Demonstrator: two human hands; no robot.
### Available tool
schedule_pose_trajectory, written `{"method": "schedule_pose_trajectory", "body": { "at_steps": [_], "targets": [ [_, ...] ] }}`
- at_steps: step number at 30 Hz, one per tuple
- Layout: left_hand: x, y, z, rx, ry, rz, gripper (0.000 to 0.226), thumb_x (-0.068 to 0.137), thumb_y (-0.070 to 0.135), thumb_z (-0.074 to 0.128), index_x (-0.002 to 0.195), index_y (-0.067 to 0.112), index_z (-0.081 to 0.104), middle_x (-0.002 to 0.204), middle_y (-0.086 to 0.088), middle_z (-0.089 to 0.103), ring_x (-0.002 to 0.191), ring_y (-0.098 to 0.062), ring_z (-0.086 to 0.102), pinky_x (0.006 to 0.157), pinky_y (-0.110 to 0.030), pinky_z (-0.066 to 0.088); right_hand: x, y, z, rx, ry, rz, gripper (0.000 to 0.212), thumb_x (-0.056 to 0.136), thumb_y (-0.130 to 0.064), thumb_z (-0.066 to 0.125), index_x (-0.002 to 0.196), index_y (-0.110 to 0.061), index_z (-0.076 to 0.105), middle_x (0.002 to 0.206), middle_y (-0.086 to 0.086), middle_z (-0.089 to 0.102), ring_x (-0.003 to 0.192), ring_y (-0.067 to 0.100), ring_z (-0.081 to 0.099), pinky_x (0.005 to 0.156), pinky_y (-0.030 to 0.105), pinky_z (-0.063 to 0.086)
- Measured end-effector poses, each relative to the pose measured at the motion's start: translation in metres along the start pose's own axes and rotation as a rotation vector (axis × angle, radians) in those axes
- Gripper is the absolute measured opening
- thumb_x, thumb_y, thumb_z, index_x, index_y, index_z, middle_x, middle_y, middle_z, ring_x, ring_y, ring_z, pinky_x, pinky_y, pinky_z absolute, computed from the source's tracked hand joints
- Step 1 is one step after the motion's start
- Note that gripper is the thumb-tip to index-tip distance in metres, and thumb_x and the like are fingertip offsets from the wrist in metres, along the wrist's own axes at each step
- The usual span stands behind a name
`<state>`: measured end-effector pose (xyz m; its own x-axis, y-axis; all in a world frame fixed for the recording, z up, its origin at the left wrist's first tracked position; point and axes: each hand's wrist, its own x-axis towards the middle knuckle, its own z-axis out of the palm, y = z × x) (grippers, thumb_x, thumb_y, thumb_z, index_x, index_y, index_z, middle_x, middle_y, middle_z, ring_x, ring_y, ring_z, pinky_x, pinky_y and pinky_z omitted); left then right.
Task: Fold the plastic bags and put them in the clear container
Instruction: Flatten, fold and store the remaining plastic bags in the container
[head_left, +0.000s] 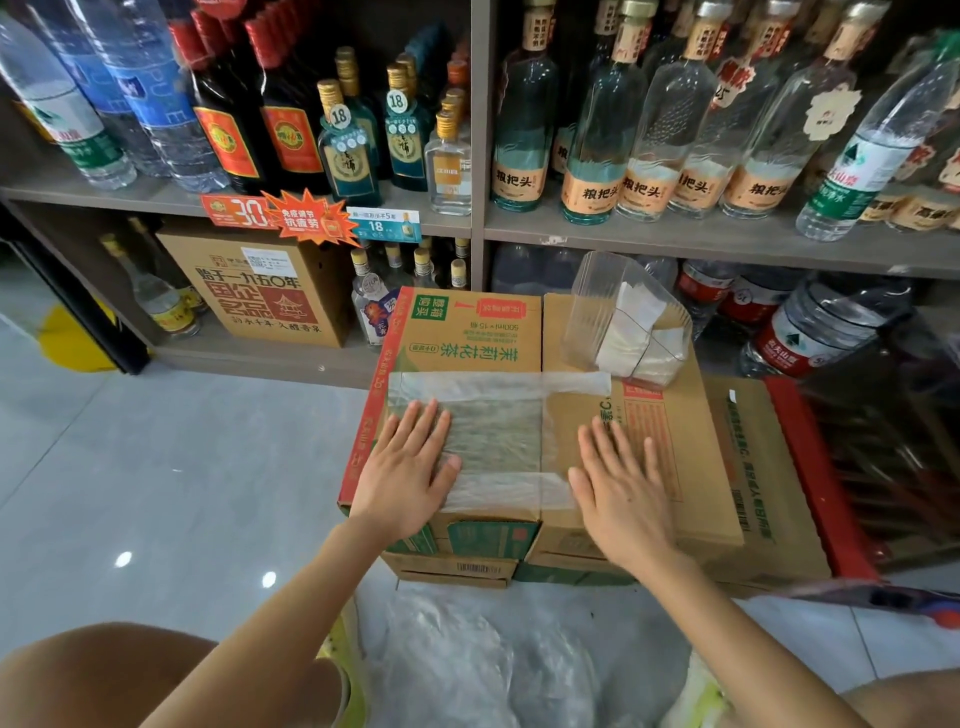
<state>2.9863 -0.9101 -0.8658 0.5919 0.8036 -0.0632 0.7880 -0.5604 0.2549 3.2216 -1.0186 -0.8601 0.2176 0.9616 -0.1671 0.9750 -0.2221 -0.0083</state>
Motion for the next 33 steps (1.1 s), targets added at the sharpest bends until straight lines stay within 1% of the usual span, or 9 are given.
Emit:
{"method": "schedule_pose_trajectory", "body": {
  "at_steps": [4,7,12,15,19,23,26,29,33],
  "targets": [
    [0.0,-0.002,-0.019,-0.498,0.15,-0.138,0.066,0.09,0.055,0.027,0.144,0.021,0.043,0.155,0.007,0.028,0.145,-0.011,0.017,0.115,-0.026,0.013,0.013,-0.021,-0.025,0.111,0.129,-0.052,0.081,0.077,-0.057,-0.036,0.145,-0.019,-0.013,0.155,0.002,-0.016,0.143,0.019,-0.018,0.117,0.037,-0.016],
    [0.013,-0.011,-0.022,-0.261,0.341,-0.157,0.06,0.095,0.047,0.027,0.128,0.012,0.061,0.143,-0.007,0.05,0.137,-0.028,0.039,0.113,-0.039,0.025,0.042,-0.059,-0.034,0.163,0.132,-0.185,0.066,0.09,-0.052,-0.016,0.147,-0.019,-0.011,0.153,0.0,-0.019,0.142,0.016,-0.02,0.117,0.035,-0.016],
    [0.036,-0.018,-0.005,0.057,0.113,-0.109,0.078,0.091,0.054,-0.004,0.153,0.013,0.02,0.16,-0.006,0.015,0.149,-0.027,0.006,0.12,-0.039,-0.003,0.087,-0.086,-0.019,0.028,0.038,-0.323,0.056,0.101,-0.048,0.005,0.152,-0.025,-0.002,0.159,0.002,-0.01,0.146,0.018,-0.013,0.118,0.044,-0.011],
    [0.037,-0.02,0.002,0.098,0.061,-0.145,0.082,0.083,0.057,-0.014,0.154,0.019,0.003,0.162,0.001,-0.001,0.149,-0.021,-0.008,0.119,-0.036,-0.011,0.091,-0.064,-0.012,0.025,-0.004,-0.255,0.056,0.097,-0.054,-0.002,0.148,-0.032,-0.009,0.158,-0.004,-0.013,0.146,0.017,-0.015,0.118,0.048,-0.01],
    [0.038,-0.02,0.001,0.079,0.045,-0.15,0.083,0.083,0.059,-0.015,0.154,0.021,0.001,0.162,0.002,-0.004,0.148,-0.02,-0.011,0.119,-0.036,-0.012,0.079,-0.037,-0.019,0.013,0.033,-0.088,0.06,0.087,-0.057,-0.017,0.141,-0.03,-0.017,0.156,0.0,-0.016,0.145,0.02,-0.016,0.118,0.046,-0.009],
    [0.031,-0.023,-0.013,-0.301,0.145,-0.138,0.065,0.097,0.06,0.02,0.152,0.025,0.017,0.156,0.01,-0.001,0.147,-0.013,-0.008,0.119,-0.034,-0.004,0.035,-0.04,-0.019,0.275,0.171,-0.356,0.064,0.095,-0.059,0.001,0.147,-0.026,0.015,0.156,-0.003,0.005,0.146,0.017,0.003,0.12,0.04,-0.005],
    [0.012,-0.026,-0.026,-0.503,0.221,-0.097,0.052,0.095,0.054,0.041,0.136,0.025,0.053,0.149,0.014,0.032,0.141,-0.007,0.022,0.113,-0.03,0.018,0.005,-0.036,-0.006,0.279,0.243,-0.533,0.061,0.095,-0.06,0.031,0.131,-0.018,0.055,0.145,0.001,0.043,0.136,0.018,0.037,0.116,0.043,0.014],
    [-0.019,-0.022,-0.031,-0.528,0.191,0.016,0.061,0.082,0.061,0.04,0.105,0.017,0.074,0.115,0.016,0.061,0.108,0.003,0.05,0.096,-0.021,0.04,-0.009,-0.028,0.004,0.207,0.317,-0.557,0.043,0.084,-0.05,0.061,0.114,-0.02,0.069,0.126,-0.001,0.063,0.12,0.018,0.055,0.108,0.043,0.026],
    [-0.053,-0.025,-0.023,-0.464,0.142,0.07,0.072,0.073,0.079,0.046,0.106,0.021,0.074,0.114,0.015,0.062,0.11,0.004,0.05,0.093,-0.005,0.032,-0.022,-0.027,0.012,0.265,0.43,-0.5,0.03,0.068,-0.019,0.085,0.096,-0.019,0.075,0.106,-0.006,0.071,0.096,0.016,0.063,0.095,0.033,0.033]
  ]
}}
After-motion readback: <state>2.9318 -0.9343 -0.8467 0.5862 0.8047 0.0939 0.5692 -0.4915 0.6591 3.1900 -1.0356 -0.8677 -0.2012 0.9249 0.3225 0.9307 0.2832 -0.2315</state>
